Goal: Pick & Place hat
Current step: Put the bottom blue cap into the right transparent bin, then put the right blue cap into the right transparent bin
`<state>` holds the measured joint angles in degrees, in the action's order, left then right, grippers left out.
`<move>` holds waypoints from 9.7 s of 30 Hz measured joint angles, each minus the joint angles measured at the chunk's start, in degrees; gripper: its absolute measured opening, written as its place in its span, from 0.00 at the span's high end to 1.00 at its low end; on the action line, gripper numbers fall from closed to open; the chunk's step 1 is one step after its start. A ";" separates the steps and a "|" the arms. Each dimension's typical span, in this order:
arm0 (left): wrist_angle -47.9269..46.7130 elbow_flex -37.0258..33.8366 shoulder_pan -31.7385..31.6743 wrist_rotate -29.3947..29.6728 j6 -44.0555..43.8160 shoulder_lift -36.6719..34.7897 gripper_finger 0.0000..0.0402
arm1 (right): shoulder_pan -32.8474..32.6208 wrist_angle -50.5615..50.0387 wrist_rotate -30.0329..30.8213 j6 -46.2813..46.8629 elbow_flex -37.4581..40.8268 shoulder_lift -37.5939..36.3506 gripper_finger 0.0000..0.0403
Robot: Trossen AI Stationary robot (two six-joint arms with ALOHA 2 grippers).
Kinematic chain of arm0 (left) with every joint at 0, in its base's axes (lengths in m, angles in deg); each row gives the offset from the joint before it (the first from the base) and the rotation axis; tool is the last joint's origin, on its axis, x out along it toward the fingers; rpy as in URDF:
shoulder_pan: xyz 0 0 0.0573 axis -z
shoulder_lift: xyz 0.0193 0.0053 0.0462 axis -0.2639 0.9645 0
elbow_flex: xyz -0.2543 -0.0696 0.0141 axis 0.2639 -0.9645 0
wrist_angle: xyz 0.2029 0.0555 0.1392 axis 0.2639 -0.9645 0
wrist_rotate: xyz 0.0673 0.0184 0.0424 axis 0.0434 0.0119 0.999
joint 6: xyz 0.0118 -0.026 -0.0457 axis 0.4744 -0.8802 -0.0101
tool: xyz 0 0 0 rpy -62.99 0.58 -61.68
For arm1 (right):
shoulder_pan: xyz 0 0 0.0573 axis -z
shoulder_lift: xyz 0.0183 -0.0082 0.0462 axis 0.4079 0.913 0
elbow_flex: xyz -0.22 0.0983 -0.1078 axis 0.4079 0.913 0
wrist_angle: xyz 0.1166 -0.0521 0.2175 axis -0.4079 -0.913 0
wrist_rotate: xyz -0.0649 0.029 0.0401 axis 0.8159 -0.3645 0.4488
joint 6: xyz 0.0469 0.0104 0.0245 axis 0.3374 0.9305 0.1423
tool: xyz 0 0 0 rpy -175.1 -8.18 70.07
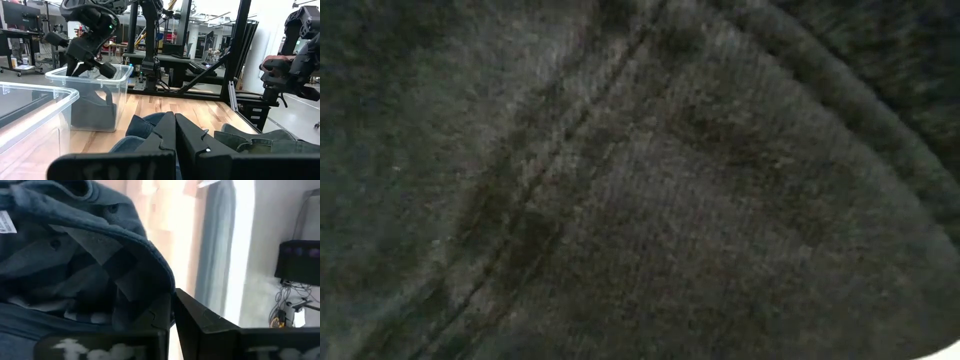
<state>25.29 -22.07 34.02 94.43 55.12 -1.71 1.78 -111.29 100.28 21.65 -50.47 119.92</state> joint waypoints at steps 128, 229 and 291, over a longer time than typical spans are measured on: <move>0.00 0.02 -0.02 0.01 0.00 -0.02 1.00 | -36.83 9.44 -22.34 70.32 13.04 -0.07 0.63; 0.00 0.00 0.00 -0.01 0.00 0.00 1.00 | -31.80 -49.57 27.72 50.79 -39.60 -2.14 0.98; 0.00 0.02 -0.01 0.01 0.00 0.00 1.00 | -2.69 -32.91 16.48 20.77 -15.11 -0.14 0.97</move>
<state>25.29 -22.05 34.01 94.44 55.12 -1.71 -0.92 -144.20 116.76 42.42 -65.58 119.77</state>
